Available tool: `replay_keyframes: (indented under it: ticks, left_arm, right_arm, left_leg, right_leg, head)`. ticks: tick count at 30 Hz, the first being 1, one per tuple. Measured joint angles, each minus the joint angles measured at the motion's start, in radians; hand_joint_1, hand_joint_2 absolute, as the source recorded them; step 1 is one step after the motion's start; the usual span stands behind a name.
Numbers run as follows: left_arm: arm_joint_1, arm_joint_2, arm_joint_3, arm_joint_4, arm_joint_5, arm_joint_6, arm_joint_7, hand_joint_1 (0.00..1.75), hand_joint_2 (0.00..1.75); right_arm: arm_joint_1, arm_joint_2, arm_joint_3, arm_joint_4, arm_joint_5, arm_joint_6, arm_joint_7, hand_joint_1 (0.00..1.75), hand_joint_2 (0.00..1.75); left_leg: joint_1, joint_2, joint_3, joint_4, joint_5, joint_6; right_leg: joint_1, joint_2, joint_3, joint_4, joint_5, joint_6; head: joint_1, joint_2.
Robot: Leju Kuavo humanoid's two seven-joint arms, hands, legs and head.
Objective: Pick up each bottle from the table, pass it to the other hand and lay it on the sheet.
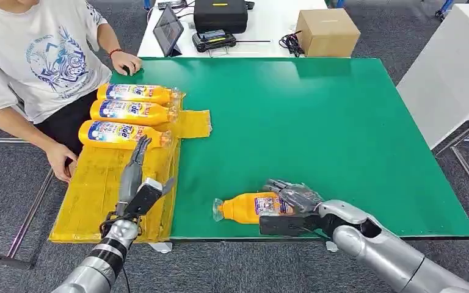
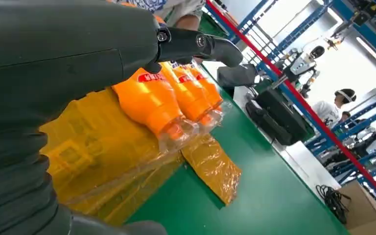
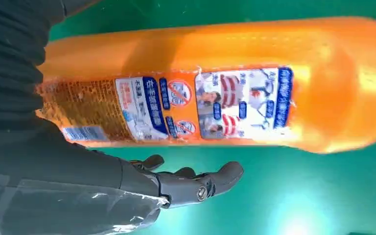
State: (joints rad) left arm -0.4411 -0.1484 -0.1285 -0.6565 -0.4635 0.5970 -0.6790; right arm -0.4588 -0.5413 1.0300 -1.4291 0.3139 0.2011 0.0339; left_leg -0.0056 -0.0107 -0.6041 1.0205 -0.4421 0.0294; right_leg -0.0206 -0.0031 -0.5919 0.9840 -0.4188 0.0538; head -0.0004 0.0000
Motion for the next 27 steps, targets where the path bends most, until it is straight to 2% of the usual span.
replay_keyframes:
  ticks: [16, 17, 18, 27]
  left_arm:
    - [-0.001, -0.019, -0.003, 0.015, -0.005, -0.013, 0.000, 0.00, 1.75]
    - [-0.002, -0.021, -0.003, 0.015, -0.005, -0.014, 0.000, 0.00, 1.75]
    - [-0.004, -0.023, -0.003, 0.015, -0.005, -0.015, 0.000, 0.00, 1.75]
    - [-0.021, -0.029, -0.003, 0.015, -0.003, -0.017, 0.000, 0.00, 1.75]
  right_arm:
    - [0.087, 0.116, -0.079, 0.132, 0.254, -0.082, 0.047, 0.00, 1.75]
    - [0.089, 0.122, -0.086, 0.139, 0.262, -0.082, 0.047, 0.73, 1.75]
    - [0.091, 0.128, -0.094, 0.145, 0.266, -0.082, 0.047, 1.75, 1.75]
    - [0.105, 0.151, -0.150, 0.159, 0.250, -0.063, 0.039, 1.75, 1.75]
  left_leg:
    - [0.000, 0.001, 0.004, 0.000, 0.000, 0.000]
    - [0.000, 0.001, 0.006, 0.000, 0.000, 0.000]
    - [0.000, 0.001, 0.006, 0.000, 0.000, 0.000]
    - [0.000, 0.001, 0.011, 0.000, 0.000, 0.000]
  right_leg:
    - [0.000, 0.001, 0.004, -0.001, 0.000, 0.000]
    - [0.000, 0.001, 0.005, -0.001, 0.000, 0.000]
    - [0.000, 0.001, 0.005, -0.001, 0.000, 0.000]
    - [0.000, 0.001, 0.010, -0.001, 0.000, 0.000]
  head:
    - [0.000, 0.000]
    - [0.000, 0.000]
    - [0.000, 0.000]
    - [0.000, 0.000]
